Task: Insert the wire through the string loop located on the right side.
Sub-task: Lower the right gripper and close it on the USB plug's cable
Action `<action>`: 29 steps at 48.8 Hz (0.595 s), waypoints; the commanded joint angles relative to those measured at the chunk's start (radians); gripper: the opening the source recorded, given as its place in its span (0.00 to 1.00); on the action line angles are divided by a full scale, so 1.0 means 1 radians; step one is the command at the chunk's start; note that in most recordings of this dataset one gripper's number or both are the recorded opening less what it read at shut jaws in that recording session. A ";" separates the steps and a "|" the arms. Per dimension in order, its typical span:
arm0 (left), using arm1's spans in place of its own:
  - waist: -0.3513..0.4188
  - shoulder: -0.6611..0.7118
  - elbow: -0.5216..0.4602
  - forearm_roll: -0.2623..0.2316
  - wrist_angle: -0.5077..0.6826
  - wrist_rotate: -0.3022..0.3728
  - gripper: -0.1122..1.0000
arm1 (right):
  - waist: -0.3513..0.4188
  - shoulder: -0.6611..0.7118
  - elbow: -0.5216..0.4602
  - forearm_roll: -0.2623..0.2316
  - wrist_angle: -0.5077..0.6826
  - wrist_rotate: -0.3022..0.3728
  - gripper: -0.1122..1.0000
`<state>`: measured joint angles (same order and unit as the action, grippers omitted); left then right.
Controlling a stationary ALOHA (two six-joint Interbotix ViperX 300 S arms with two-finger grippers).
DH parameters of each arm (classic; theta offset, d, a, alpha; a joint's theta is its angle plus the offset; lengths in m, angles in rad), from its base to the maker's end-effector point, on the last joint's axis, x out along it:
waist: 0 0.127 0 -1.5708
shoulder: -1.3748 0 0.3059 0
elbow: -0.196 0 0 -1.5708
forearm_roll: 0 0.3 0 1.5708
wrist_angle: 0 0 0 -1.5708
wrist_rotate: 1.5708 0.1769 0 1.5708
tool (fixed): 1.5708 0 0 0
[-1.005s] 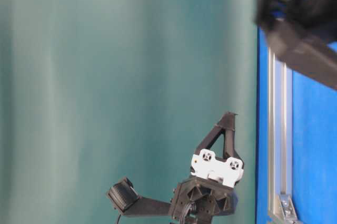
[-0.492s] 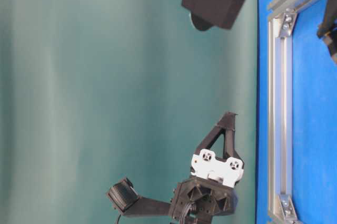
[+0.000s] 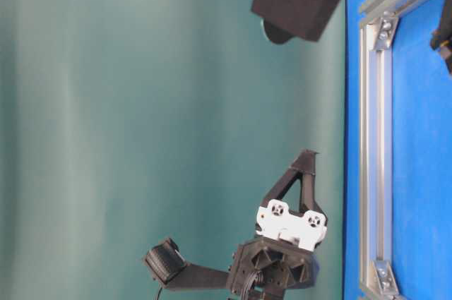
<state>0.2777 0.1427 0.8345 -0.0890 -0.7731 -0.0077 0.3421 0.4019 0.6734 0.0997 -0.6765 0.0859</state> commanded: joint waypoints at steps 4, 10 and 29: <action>-0.002 -0.028 -0.015 0.002 -0.005 0.002 0.10 | 0.006 -0.017 -0.009 -0.006 -0.005 -0.002 0.08; 0.000 -0.028 -0.015 0.002 -0.002 0.002 0.10 | 0.006 -0.017 -0.011 -0.008 -0.005 -0.002 0.07; 0.000 -0.029 -0.017 0.002 0.006 0.002 0.10 | 0.008 -0.048 -0.015 -0.006 0.009 0.002 0.07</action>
<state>0.2777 0.1411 0.8345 -0.0890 -0.7639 -0.0077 0.3451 0.4004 0.6719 0.0936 -0.6703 0.0874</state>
